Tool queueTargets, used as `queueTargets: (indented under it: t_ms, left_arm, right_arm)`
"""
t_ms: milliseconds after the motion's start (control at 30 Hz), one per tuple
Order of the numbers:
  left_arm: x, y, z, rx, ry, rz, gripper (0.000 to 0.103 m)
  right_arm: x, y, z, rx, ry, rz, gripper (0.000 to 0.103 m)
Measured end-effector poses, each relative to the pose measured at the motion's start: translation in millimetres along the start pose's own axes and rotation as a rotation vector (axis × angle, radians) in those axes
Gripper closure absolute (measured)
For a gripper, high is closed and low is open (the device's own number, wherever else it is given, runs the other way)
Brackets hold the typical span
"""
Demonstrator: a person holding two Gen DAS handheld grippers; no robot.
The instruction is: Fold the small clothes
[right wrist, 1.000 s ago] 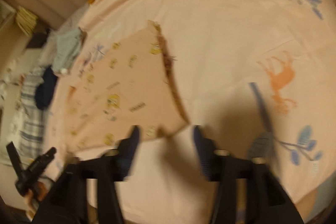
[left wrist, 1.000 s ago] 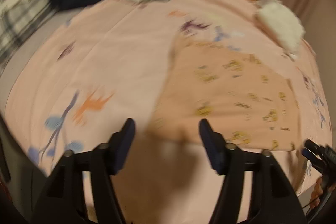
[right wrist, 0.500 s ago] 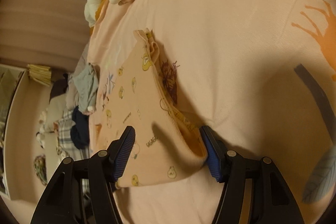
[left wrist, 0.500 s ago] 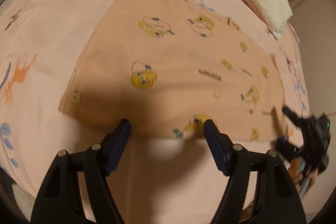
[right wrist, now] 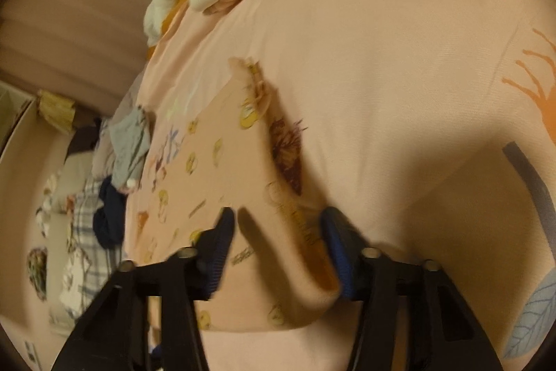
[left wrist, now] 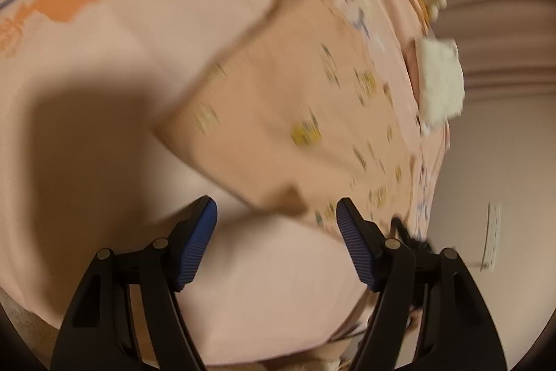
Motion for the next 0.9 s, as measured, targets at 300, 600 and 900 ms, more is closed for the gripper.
queueTargets:
  t_ms: [300,600,900]
  left_arm:
    - [16.5,15.1,35.4,-0.132,0.088,0.013,0.038]
    - [13.6,-5.6,39.7,-0.13,0.076,-0.003,0.091]
    - [33.3,-1.4,43.1,-0.132,0.294,-0.234,0.068]
  right_arm:
    - [-5.1,0.1,0.3,-0.015,0.028,-0.002,0.072]
    - [-5.3,4.9,-2.2,-0.043,0.084,-0.017,0.075]
    - [-5.2,5.9,-2.1,-0.037,0.112,-0.005,0.075]
Point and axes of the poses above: each gripper's, at about its wrist camera, not at the fingertips, and y roughly against the way its jaws point, x to its left, z to its top, the point moved 4 cm from there along -y, roughly the way its jaws point, and after that the axes turned 9 degrees about -z, right-handed, at the moved point
